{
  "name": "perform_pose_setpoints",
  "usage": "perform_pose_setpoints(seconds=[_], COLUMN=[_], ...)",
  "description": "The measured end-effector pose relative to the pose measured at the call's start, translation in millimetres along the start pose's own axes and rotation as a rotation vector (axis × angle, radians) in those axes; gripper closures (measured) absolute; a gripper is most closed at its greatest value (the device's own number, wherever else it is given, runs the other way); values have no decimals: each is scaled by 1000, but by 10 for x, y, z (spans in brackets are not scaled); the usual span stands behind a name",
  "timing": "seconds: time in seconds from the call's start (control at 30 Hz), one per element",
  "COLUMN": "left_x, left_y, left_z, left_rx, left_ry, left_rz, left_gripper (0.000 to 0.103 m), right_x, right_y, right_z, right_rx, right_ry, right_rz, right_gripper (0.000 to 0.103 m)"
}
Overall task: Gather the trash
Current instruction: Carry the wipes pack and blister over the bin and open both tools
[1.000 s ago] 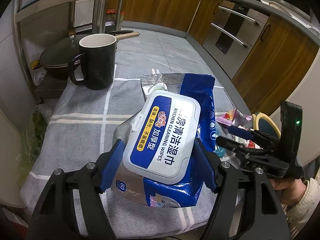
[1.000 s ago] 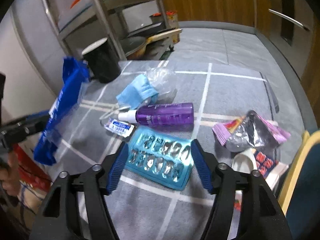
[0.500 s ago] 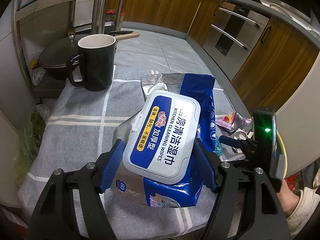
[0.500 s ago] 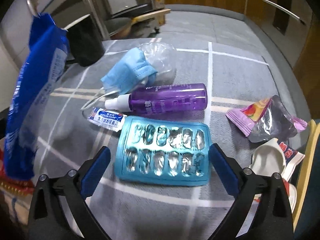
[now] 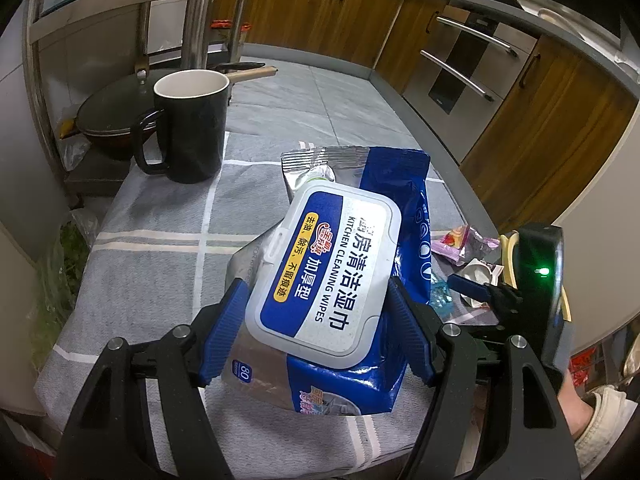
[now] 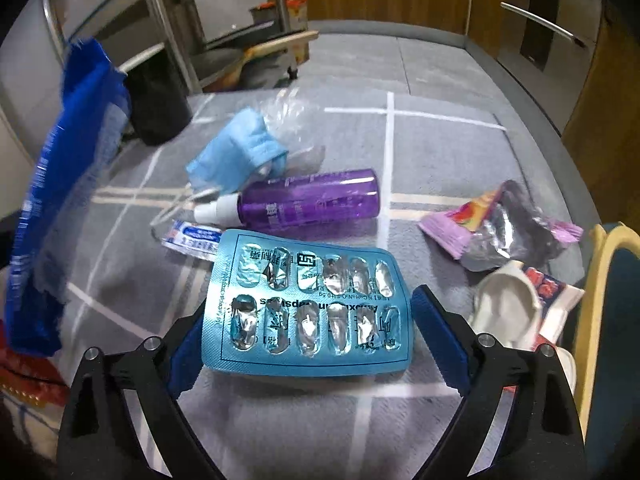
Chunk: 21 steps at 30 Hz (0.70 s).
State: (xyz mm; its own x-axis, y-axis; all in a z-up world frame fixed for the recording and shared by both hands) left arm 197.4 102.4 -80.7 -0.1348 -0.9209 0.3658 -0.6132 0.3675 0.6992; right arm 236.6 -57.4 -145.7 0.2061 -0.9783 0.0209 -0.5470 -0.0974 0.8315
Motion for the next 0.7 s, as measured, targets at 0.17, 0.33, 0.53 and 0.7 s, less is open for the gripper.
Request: perform_pose_setpoints(seconds=[0.17, 0.33, 0.53, 0.7], left_x=[43, 165, 416, 737], left_y=[9, 9, -3, -38], left_z=[-10, -6, -6, 7], left_rx=[2, -1, -6, -19], left_ry=[-13, -42, -87, -145], left_rz=[5, 12, 29, 58], left_gripper=[34, 34, 34, 34], right_x=[96, 268, 565, 867], right_y=[232, 563, 934, 1206], right_z=[-45, -11, 143, 311], right_rx=[45, 90, 132, 160], right_ry=[-57, -112, -161, -187], right_rz=[-53, -98, -107, -84], right_gripper=[10, 10, 10, 10])
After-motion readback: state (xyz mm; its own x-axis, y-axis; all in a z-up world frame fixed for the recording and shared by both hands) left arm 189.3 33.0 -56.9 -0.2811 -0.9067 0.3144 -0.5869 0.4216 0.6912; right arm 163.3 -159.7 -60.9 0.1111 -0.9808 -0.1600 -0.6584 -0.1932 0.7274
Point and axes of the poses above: each gripper's, at about its wrist camera, not at the fingertips, and y roughly against the way its jaws point, x to its right, z to its underside, the point moved 5 cm from there along -y, roughly the way its jaws point, and after that the axes turned 8 degrees about z, right-handed, at the moved point
